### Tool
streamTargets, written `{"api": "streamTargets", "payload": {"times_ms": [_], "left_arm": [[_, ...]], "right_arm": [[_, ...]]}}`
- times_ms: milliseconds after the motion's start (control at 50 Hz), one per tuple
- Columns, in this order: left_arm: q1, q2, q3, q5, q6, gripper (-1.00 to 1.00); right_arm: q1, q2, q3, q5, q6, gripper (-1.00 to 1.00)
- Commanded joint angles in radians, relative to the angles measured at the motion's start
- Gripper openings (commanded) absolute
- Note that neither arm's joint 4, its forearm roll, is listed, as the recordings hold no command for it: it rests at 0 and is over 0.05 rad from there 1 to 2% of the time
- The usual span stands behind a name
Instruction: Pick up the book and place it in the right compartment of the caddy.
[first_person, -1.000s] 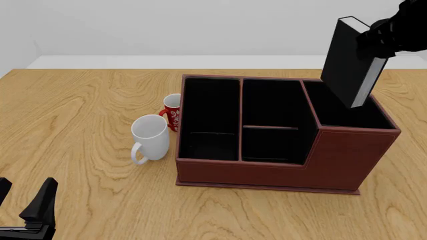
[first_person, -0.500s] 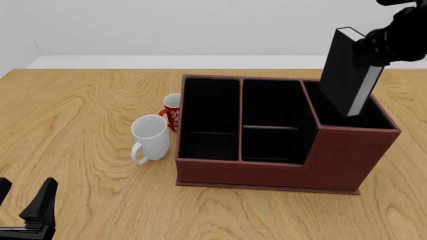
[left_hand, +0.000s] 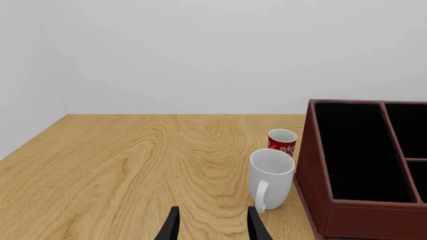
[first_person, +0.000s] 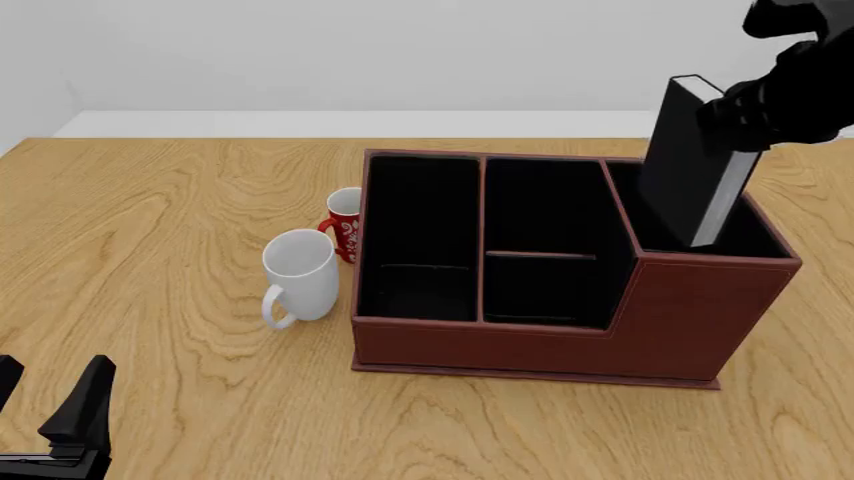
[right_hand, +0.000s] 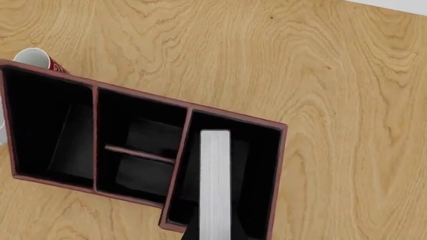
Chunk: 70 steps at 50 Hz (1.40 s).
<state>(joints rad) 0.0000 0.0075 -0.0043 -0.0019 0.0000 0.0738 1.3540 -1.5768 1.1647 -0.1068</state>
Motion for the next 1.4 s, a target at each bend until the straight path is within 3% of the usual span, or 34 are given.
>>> {"api": "streamTargets", "payload": {"times_ms": [20, 40, 60, 80, 120, 160, 180, 220, 240, 280, 300, 320, 360, 640, 720, 740, 780, 800, 840, 860, 900, 1020, 1060, 1080, 1100, 1120, 1140, 1160, 1180, 1400], "left_arm": [[0.0, 0.0, 0.0, 0.0, 0.0, 1.0], [0.0, 0.0, 0.0, 0.0, 0.0, 1.0], [0.0, 0.0, 0.0, 0.0, 0.0, 1.0], [0.0, 0.0, 0.0, 0.0, 0.0, 1.0], [0.0, 0.0, 0.0, 0.0, 0.0, 1.0], [0.0, 0.0, 0.0, 0.0, 0.0, 1.0], [0.0, 0.0, 0.0, 0.0, 0.0, 1.0], [0.0, 0.0, 0.0, 0.0, 0.0, 1.0], [0.0, 0.0, 0.0, 0.0, 0.0, 1.0], [0.0, 0.0, 0.0, 0.0, 0.0, 1.0], [0.0, 0.0, 0.0, 0.0, 0.0, 1.0], [0.0, 0.0, 0.0, 0.0, 0.0, 1.0], [0.0, 0.0, 0.0, 0.0, 0.0, 1.0], [0.0, 0.0, 0.0, 0.0, 0.0, 1.0], [0.0, 0.0, 0.0, 0.0, 0.0, 1.0], [0.0, 0.0, 0.0, 0.0, 0.0, 1.0], [0.0, 0.0, 0.0, 0.0, 0.0, 1.0], [0.0, 0.0, 0.0, 0.0, 0.0, 1.0], [0.0, 0.0, 0.0, 0.0, 0.0, 1.0], [0.0, 0.0, 0.0, 0.0, 0.0, 1.0], [0.0, 0.0, 0.0, 0.0, 0.0, 1.0], [0.0, 0.0, 0.0, 0.0, 0.0, 1.0], [0.0, 0.0, 0.0, 0.0, 0.0, 1.0], [0.0, 0.0, 0.0, 0.0, 0.0, 1.0], [0.0, 0.0, 0.0, 0.0, 0.0, 1.0], [0.0, 0.0, 0.0, 0.0, 0.0, 1.0], [0.0, 0.0, 0.0, 0.0, 0.0, 1.0], [0.0, 0.0, 0.0, 0.0, 0.0, 1.0], [0.0, 0.0, 0.0, 0.0, 0.0, 1.0], [0.0, 0.0, 0.0, 0.0, 0.0, 1.0]], "right_arm": [[0.0, -0.012, 0.042, -0.039, 0.033, -1.0], [-0.018, -0.007, 0.055, -0.041, 0.002, -1.0], [-0.006, -0.016, 0.058, -0.049, 0.033, -1.0], [-0.013, -0.016, 0.071, -0.052, 0.013, -1.0], [-0.007, -0.023, 0.071, -0.059, 0.038, -1.0], [-0.016, -0.024, 0.093, -0.063, 0.014, -1.0], [-0.007, -0.031, 0.095, -0.071, 0.042, -1.0], [-0.019, -0.027, 0.115, -0.076, 0.016, -1.0], [-0.007, -0.034, 0.111, -0.086, 0.05, -1.0], [-0.015, -0.027, 0.126, -0.088, 0.02, -1.0], [-0.006, -0.032, 0.128, -0.098, 0.046, -1.0], [-0.012, -0.026, 0.144, -0.105, 0.028, -1.0], [-0.005, -0.028, 0.145, -0.114, 0.048, -1.0], [-0.017, -0.028, 0.198, -0.15, 0.046, -1.0], [-0.015, -0.032, 0.237, -0.173, 0.053, -1.0], [-0.005, -0.039, 0.245, -0.181, 0.076, -1.0], [-0.014, -0.033, 0.259, -0.187, 0.055, -1.0], [-0.005, -0.04, 0.266, -0.195, 0.08, -1.0], [-0.009, -0.038, 0.275, -0.2, 0.065, -1.0], [0.005, -0.047, 0.296, -0.211, 0.092, -1.0], [-0.003, -0.046, 0.308, -0.219, 0.077, -1.0], [0.013, -0.055, 0.344, -0.243, 0.112, -1.0], [0.004, -0.049, 0.355, -0.248, 0.094, -1.0], [0.016, -0.058, 0.361, -0.259, 0.123, -1.0], [0.002, -0.046, 0.368, -0.26, 0.093, -1.0], [0.002, -0.046, 0.368, -0.26, 0.093, -1.0], [0.016, -0.055, 0.374, -0.27, 0.127, -1.0], [0.007, -0.04, 0.385, -0.269, 0.092, -1.0], [0.013, -0.045, 0.387, -0.277, 0.116, -1.0], [-0.001, -0.031, 0.41, -0.3, 0.109, -1.0]]}}
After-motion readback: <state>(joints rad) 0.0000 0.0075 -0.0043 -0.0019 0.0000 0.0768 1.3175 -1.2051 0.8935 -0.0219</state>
